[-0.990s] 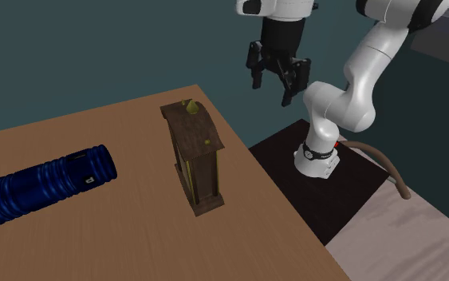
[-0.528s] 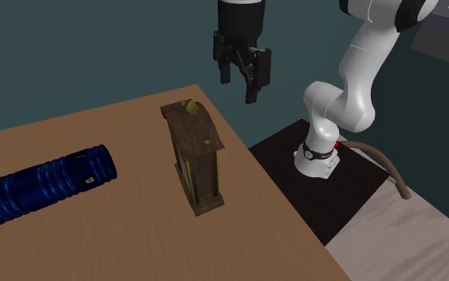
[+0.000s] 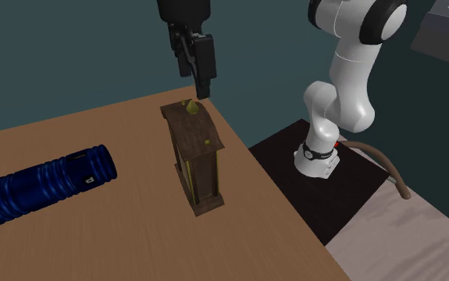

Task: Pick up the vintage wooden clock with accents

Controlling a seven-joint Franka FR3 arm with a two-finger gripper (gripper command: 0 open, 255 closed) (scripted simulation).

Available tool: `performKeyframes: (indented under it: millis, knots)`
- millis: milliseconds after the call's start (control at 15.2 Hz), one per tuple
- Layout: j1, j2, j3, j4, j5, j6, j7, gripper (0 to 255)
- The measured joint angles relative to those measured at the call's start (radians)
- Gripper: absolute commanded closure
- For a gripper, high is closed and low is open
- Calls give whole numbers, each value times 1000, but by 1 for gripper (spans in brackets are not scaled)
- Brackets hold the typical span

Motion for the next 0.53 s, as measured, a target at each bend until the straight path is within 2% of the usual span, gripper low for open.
performKeyframes:
  millis: [462, 528]
  knots:
    - [1, -47, 0, -155, -2, 108, 2, 0]
    - [1, -50, 0, -164, -2, 113, 2, 255]
